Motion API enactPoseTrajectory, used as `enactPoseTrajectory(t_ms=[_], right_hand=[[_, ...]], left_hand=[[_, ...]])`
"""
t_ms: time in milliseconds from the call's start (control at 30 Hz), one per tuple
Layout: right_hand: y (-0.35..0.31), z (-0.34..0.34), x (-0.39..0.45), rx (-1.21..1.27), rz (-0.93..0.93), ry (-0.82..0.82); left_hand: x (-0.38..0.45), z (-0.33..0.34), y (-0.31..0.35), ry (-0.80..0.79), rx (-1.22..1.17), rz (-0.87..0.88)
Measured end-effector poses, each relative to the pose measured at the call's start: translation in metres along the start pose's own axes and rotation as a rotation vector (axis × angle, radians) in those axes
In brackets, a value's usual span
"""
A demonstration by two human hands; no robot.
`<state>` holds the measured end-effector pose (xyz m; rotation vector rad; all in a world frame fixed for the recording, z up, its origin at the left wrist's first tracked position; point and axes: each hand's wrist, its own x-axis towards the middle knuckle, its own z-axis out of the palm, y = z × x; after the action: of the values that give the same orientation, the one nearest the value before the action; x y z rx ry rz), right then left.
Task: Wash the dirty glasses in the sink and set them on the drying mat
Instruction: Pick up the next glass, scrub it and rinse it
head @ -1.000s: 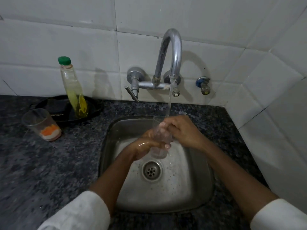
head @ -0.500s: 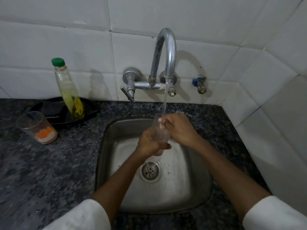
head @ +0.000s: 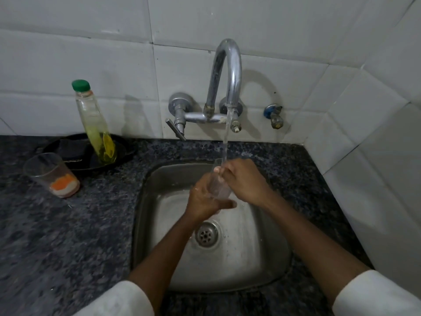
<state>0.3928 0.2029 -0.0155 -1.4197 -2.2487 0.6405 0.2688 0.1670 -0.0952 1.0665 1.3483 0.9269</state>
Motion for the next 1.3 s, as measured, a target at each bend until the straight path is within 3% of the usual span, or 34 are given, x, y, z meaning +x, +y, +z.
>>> enactPoseTrajectory(t_ms=[67, 133, 200, 267, 367, 433, 533, 633, 700, 900, 967, 1067, 1133, 1200, 1300], right_hand=[[0.003, 0.001, -0.005, 0.041, -0.078, 0.042], [0.007, 0.005, -0.009, 0.071, -0.097, 0.091], [0.011, 0.010, -0.009, 0.093, 0.028, 0.155], [0.015, 0.017, -0.011, 0.153, 0.269, 0.206], [0.030, 0.036, -0.014, 0.714, 0.763, 0.244], [0.030, 0.051, -0.014, 1.129, 1.033, 0.202], [0.028, 0.086, -0.012, 1.429, 1.109, 0.112], [0.024, 0.107, -0.009, 1.217, 1.039, 0.033], [0.021, 0.108, -0.005, 1.043, 1.008, 0.106], [-0.021, 0.073, 0.025, 1.319, 0.826, 0.268], [-0.047, 0.059, 0.039, 1.051, 0.654, 0.267], [-0.072, 0.051, 0.067, 0.064, 0.316, 0.296], [-0.091, 0.049, 0.083, -0.352, 0.211, 0.283], [-0.099, 0.052, 0.096, -0.437, 0.202, 0.241], [-0.096, 0.062, 0.109, -0.130, 0.386, 0.306]], left_hand=[[-0.004, -0.018, 0.003, -0.310, -0.245, -0.174], [-0.007, -0.025, -0.001, -0.424, -0.404, -0.260], [-0.006, -0.019, 0.000, -0.279, -0.246, -0.248], [-0.003, -0.012, 0.006, -0.061, 0.179, -0.133], [-0.006, -0.014, 0.017, 0.143, 0.739, 0.238], [-0.012, -0.018, 0.027, 0.145, 0.787, 0.472], [-0.013, -0.024, 0.038, 0.065, 0.632, 0.605], [-0.005, -0.042, 0.032, 0.100, 0.564, 0.499], [-0.005, -0.060, 0.025, 0.195, 0.567, 0.430], [-0.017, -0.110, 0.008, 0.320, 0.530, 0.295], [-0.020, -0.121, 0.009, 0.336, 0.520, 0.289], [-0.023, -0.133, 0.017, 0.346, 0.519, 0.294], [-0.025, -0.141, 0.022, 0.332, 0.524, 0.322], [-0.027, -0.149, 0.027, 0.321, 0.516, 0.345], [-0.030, -0.160, 0.031, 0.317, 0.505, 0.361]])
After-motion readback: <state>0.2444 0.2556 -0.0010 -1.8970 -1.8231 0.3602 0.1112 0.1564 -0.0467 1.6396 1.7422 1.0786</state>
